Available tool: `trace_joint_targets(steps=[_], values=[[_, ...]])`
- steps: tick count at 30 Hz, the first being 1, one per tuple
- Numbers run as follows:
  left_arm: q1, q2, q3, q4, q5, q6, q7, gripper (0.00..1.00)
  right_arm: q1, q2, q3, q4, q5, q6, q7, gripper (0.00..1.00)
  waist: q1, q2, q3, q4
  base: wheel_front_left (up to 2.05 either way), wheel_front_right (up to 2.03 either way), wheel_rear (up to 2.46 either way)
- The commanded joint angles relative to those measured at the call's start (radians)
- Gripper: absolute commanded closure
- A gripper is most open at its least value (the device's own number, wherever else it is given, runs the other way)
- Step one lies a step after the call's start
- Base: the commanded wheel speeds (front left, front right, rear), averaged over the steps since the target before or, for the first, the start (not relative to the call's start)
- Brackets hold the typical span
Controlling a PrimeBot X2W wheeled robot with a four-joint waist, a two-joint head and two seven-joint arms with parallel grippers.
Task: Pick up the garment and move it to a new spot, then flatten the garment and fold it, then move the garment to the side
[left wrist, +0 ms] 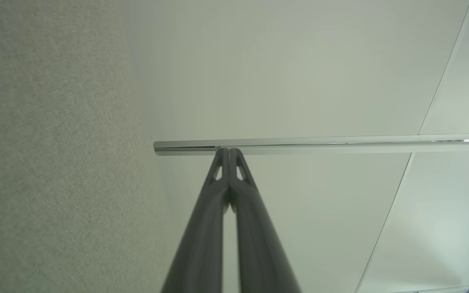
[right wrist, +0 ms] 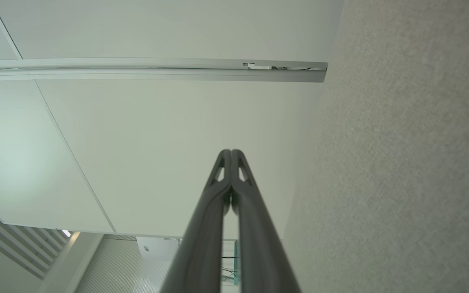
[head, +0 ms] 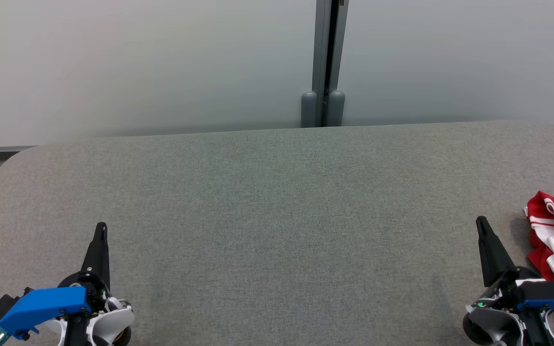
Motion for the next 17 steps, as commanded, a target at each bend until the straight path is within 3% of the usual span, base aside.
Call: trace_joint_targets(steps=[1, 17], values=[[-0.009, 0.002, 0.002, -0.005, -0.002, -0.005, 0.004, 1.0, 0.011, -0.001, -0.002, -0.004, 0.003, 0.0, 0.005, 1.0, 0.0, 0.0, 0.0, 0.0, 0.0, 0.0, 0.0], [-0.009, 0.002, 0.002, -0.005, -0.002, -0.005, 0.004, 1.0, 0.011, -0.001, -0.002, -0.004, 0.003, 0.0, 0.005, 1.0, 0.0, 0.0, 0.0, 0.0, 0.0, 0.0, 0.0]])
